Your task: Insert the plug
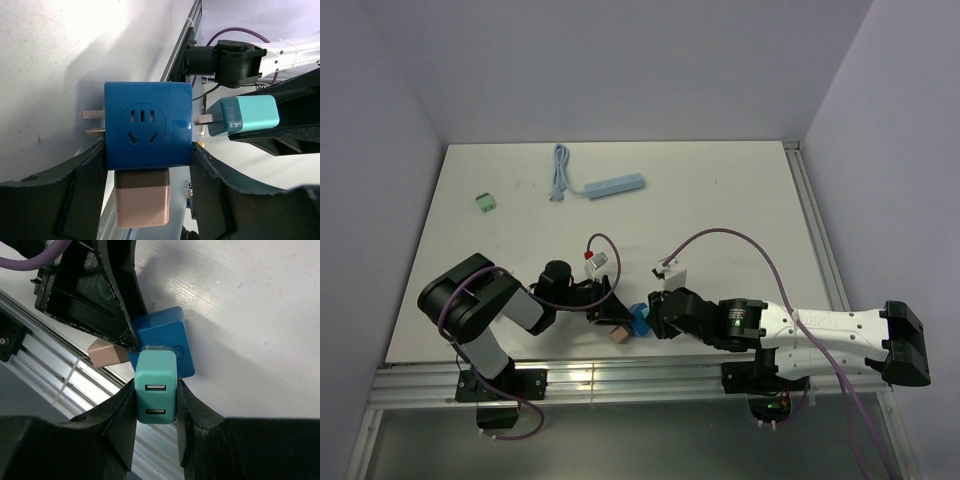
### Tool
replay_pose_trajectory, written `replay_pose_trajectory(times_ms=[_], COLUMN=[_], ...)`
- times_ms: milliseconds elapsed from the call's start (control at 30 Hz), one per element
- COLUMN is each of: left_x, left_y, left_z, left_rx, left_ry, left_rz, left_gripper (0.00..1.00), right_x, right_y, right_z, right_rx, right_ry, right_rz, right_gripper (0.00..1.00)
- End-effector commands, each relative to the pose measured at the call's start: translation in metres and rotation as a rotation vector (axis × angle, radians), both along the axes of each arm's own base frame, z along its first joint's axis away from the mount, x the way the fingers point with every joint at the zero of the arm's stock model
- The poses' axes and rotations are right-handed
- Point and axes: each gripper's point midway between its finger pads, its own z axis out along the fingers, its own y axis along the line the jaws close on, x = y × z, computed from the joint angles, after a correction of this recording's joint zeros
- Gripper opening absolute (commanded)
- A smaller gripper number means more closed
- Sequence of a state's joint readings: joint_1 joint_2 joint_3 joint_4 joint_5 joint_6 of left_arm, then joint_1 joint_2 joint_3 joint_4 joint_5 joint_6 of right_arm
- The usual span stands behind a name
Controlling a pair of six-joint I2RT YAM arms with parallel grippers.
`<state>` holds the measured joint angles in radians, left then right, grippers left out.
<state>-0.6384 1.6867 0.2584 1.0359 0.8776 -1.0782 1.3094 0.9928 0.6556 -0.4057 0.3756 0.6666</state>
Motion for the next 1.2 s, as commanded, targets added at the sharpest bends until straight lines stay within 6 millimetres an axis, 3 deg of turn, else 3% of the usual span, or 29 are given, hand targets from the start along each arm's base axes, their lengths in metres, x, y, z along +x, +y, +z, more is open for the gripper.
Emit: replay_pose_trajectory(times_ms=[0,1167], left_x=[-0.003,-0.005], left_y=[0.000,0.002], left_z=[0.005,-0.006], left_rx=[-0.021,-0.013], left_ry=[-0.018,0.048], left_rz=[-0.022,-0.019], left_gripper=[0.00,0.00], right_x=[0.004,-0.001], right_y=[0.000,0.021], right_z=[0.006,-0.022], right_rx=[0.011,-0.074], right_ry=[-0.038,-0.067], right_rz=[-0.002,0.161], right_gripper=[0.00,0.00])
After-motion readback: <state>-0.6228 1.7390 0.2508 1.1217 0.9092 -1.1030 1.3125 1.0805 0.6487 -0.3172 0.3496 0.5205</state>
